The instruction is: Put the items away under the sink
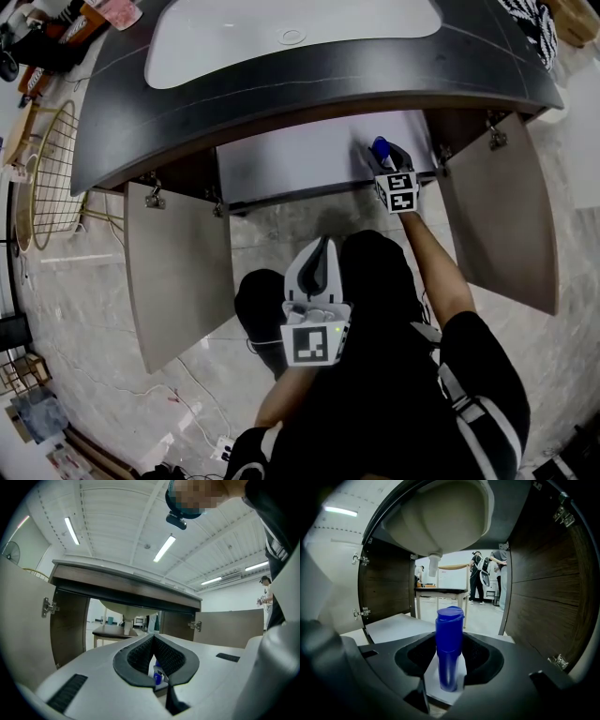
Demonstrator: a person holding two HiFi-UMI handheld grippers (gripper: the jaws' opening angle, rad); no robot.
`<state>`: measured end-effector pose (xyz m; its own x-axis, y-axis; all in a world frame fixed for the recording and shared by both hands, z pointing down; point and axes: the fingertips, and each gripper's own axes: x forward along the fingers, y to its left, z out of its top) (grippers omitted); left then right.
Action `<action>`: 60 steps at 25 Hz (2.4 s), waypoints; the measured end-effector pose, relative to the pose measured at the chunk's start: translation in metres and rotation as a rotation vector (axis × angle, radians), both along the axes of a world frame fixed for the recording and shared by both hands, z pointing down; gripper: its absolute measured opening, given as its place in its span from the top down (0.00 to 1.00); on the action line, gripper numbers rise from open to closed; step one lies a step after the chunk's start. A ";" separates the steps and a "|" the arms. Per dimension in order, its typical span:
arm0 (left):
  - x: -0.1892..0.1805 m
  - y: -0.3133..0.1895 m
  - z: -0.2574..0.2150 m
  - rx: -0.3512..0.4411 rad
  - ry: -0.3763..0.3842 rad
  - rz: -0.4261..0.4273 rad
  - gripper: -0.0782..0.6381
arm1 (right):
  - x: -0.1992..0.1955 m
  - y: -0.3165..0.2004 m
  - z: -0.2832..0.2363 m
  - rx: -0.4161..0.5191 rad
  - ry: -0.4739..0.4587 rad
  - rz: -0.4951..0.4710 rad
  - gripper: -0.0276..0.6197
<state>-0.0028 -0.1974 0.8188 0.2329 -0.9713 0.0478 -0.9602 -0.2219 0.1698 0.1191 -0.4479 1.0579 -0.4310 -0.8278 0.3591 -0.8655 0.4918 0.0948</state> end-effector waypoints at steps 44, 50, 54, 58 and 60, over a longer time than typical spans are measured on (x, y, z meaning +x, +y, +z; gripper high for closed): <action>-0.052 0.015 -0.444 -0.157 0.008 0.055 0.87 | -0.002 0.245 -0.354 -0.682 0.036 0.155 0.94; -0.044 0.037 -0.516 -0.116 0.013 0.063 0.87 | -0.011 0.269 -0.458 -0.612 -0.021 0.106 0.94; -0.040 0.058 -0.552 -0.077 0.004 0.068 0.87 | -0.018 0.285 -0.529 -0.531 -0.091 0.075 0.94; -0.038 0.077 -0.569 -0.071 0.000 0.082 0.87 | -0.025 0.297 -0.598 -0.438 -0.149 0.038 0.94; -0.037 0.084 -0.574 -0.069 -0.005 0.090 0.87 | -0.030 0.302 -0.630 -0.387 -0.173 0.018 0.94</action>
<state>-0.0401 -0.1134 0.2453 0.3184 -0.9409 0.1156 -0.9378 -0.2948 0.1832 0.0889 -0.1460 0.4283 -0.4988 -0.6545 0.5681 -0.8614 0.4469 -0.2414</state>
